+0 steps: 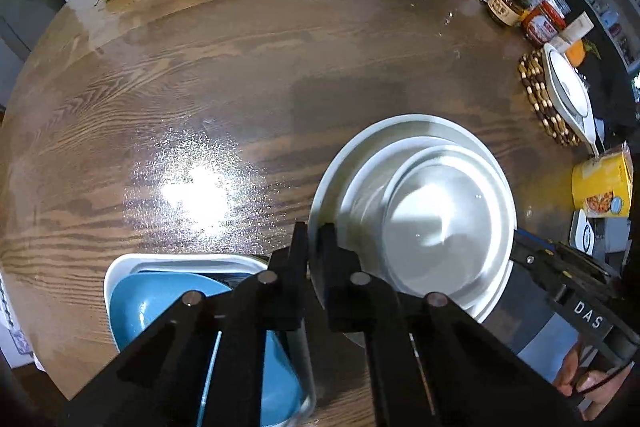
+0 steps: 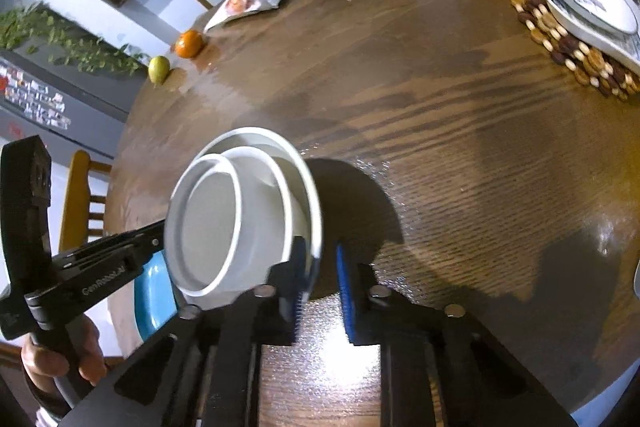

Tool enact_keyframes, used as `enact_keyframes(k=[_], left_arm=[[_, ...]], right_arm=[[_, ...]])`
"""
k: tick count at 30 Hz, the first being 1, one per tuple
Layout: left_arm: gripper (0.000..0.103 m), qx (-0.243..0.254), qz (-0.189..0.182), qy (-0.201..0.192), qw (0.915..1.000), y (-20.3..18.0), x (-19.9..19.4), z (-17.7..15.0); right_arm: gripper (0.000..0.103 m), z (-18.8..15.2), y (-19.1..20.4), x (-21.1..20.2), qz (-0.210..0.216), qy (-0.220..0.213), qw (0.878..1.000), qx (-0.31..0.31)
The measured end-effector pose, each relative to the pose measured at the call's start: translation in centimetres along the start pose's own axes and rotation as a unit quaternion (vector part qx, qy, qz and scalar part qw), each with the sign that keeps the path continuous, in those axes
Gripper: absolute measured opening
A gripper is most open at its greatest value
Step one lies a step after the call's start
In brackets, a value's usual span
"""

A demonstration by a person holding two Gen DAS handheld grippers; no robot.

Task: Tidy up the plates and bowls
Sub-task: 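Lift the nested white bowls over the teal dish with both grippers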

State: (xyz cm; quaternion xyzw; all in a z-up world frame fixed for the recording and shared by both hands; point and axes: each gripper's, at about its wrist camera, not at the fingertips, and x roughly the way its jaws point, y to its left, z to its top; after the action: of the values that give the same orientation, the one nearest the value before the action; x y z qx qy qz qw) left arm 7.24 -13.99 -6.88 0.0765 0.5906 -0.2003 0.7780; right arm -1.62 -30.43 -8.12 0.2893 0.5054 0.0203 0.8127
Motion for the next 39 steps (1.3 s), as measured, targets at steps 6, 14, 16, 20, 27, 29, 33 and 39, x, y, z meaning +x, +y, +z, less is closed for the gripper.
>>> enact_keyframes(k=[6, 14, 16, 20, 27, 29, 33, 39], left_arm=[[0.002, -0.004, 0.009, -0.016, 0.9998, -0.1, -0.1, -0.3], [0.002, -0.002, 0.027, -0.042, 0.9988, -0.4, -0.3, -0.8], [0.002, 0.000, 0.031, -0.050, 0.9983, -0.6, -0.6, -0.8], [0.002, 0.004, 0.034, -0.067, 0.9971, -0.7, -1.4, -0.6], [0.002, 0.005, 0.041, -0.096, 0.9946, -0.6, -3.3, -0.7], [0.002, 0.001, 0.045, -0.101, 0.9939, -0.2, -3.9, -0.9], [0.002, -0.013, 0.058, -0.112, 0.9919, 0.8, -5.1, -1.6], [0.002, -0.047, 0.084, -0.128, 0.9871, 3.0, -7.0, -3.6]], right_arm=[[0.011, 0.1, 0.6, 0.0, -0.001, -0.003, 1.000, -0.002], [0.012, -0.1, 0.4, 0.0, -0.007, -0.005, 1.000, 0.001], [0.012, -0.1, 0.3, 0.0, -0.006, -0.006, 1.000, 0.001], [0.012, 0.0, 0.4, -0.7, -0.002, -0.014, 1.000, 0.000], [0.012, 0.5, 1.5, -2.4, 0.000, -0.032, 0.999, -0.016], [0.012, 0.5, 2.0, -2.6, 0.003, -0.033, 0.999, -0.022], [0.012, 0.5, 3.3, -2.7, 0.012, -0.030, 0.999, -0.038], [0.012, 0.1, 5.9, -2.3, 0.032, -0.019, 0.997, -0.074]])
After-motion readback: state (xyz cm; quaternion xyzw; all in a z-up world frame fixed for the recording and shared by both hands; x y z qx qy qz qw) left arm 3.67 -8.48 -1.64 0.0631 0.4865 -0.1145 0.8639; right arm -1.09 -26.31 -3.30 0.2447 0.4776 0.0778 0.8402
